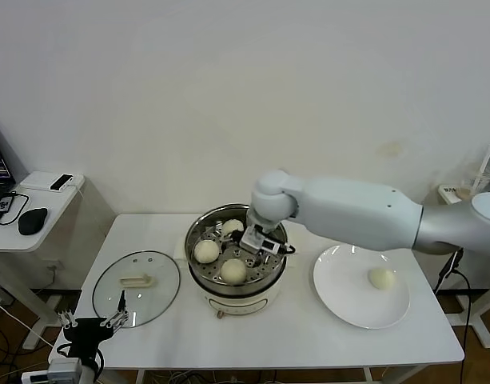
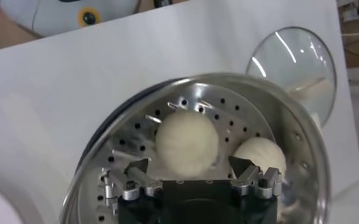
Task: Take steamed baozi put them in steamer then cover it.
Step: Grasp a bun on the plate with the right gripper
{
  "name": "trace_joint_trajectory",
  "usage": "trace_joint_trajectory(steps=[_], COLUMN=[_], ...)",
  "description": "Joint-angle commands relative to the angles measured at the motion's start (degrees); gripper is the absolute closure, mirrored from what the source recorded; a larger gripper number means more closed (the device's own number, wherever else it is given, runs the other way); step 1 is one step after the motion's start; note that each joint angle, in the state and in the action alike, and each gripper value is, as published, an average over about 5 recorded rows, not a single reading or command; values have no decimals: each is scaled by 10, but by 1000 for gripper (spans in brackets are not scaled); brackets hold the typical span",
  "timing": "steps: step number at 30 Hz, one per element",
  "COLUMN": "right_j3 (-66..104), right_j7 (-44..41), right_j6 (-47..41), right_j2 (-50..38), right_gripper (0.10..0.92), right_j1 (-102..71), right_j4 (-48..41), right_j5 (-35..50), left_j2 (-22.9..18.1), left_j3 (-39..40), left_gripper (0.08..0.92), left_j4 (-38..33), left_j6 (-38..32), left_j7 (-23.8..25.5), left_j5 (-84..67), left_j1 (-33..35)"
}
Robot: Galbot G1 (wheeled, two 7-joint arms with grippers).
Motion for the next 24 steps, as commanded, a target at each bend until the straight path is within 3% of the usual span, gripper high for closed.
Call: trace_joint_trajectory(steps=[1, 10, 16, 24], right_j3=[61, 101, 132, 357], right_j7=[-9, -40, -32, -33], right_j6=[-61, -200, -221, -189], right_j2=[-65, -217, -348, -431], right_gripper=[202, 203, 203, 203], right_j1=[17, 5, -72, -340], right_j4=[0, 24, 57, 42], right_j5=[26, 108, 58, -38], left_j2=[3, 14, 22, 33], left_j3=[0, 8, 21, 40], left_gripper=[177, 177, 177, 177], left_j4=[-1, -2, -3, 3], left_j6=[1, 1, 1, 2], left_j7=[0, 0, 1, 1], left_j5=[-1, -2, -2, 2], left_j1=[-1, -5, -11, -18])
